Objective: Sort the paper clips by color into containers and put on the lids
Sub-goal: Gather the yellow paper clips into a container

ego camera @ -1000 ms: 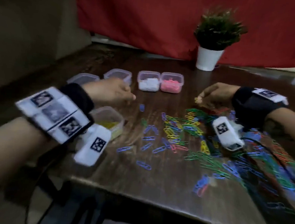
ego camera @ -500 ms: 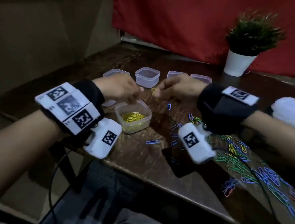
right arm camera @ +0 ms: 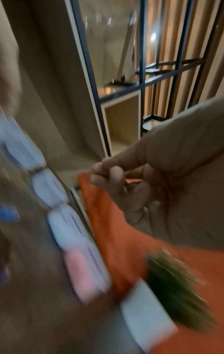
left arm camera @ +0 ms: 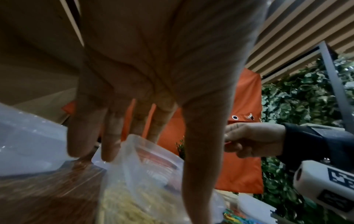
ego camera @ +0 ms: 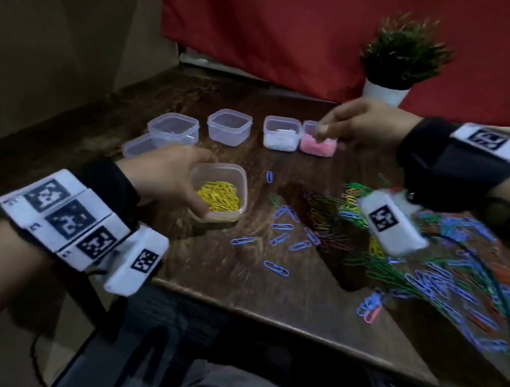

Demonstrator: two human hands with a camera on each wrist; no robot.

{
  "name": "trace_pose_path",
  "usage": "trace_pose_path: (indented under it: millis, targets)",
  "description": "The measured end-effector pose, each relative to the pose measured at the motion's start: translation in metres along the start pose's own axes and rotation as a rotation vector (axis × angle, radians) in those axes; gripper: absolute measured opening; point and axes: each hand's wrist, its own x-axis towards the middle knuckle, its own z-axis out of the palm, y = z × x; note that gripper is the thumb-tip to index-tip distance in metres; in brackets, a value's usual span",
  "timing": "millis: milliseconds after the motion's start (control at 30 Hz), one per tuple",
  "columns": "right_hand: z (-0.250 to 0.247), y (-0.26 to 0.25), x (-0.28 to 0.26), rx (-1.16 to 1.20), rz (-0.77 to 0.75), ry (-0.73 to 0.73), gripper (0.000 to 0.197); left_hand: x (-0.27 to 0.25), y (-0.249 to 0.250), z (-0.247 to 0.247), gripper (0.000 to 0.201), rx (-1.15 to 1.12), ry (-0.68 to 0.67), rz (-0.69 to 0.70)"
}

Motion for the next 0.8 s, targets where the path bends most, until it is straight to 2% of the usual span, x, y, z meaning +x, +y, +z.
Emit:
trace_pose_path:
  millis: [33, 133, 233, 300, 367, 433, 500, 567, 667, 800]
  targets:
    - [-0.013, 0.015, -0.006, -0.013, 0.039, 0.019, 0.008, 0.003, 0.002, -0.002, 0.082, 0.023, -0.041, -0.010]
    - [-0.043, 0.057, -0.032, -0.034, 0.173, 0.034, 0.013, 0.013, -0.001, -0.014, 0.116, 0.080, -0.239, -0.086]
    - [-0.055, 0.089, -0.053, -0.335, 0.288, -0.109, 0.017, 0.019, 0.012, -0.023, 0.135, 0.103, -0.269, -0.030]
    - [-0.054, 0.098, -0.061, -0.569, 0.296, -0.177, 0.015, 0.021, 0.035, -0.022, 0.123, 0.150, -0.176, 0.027]
    - [-0.049, 0.099, -0.065, -0.690, 0.261, -0.171, 0.014, 0.029, 0.066, -0.012, 0.083, 0.172, -0.033, 0.162]
    - [-0.038, 0.095, -0.068, -0.599, 0.272, -0.183, 0.005, 0.040, 0.099, 0.002, 0.048, 0.188, -0.019, 0.284]
    - [-0.020, 0.087, -0.071, -0.419, 0.323, -0.232, 0.012, 0.056, 0.125, 0.021, 0.029, 0.214, -0.104, 0.367]
    - [-0.004, 0.086, -0.070, -0.393, 0.342, -0.278, 0.019, 0.072, 0.147, 0.038, 0.023, 0.224, -0.197, 0.438]
    - [0.006, 0.087, -0.068, -0.508, 0.346, -0.305, 0.008, 0.086, 0.173, 0.060, 0.023, 0.239, -0.292, 0.527]
    - [-0.006, 0.096, -0.071, -0.320, 0.377, -0.313, 0.019, 0.089, 0.191, 0.080, 0.027, 0.208, -0.326, 0.642]
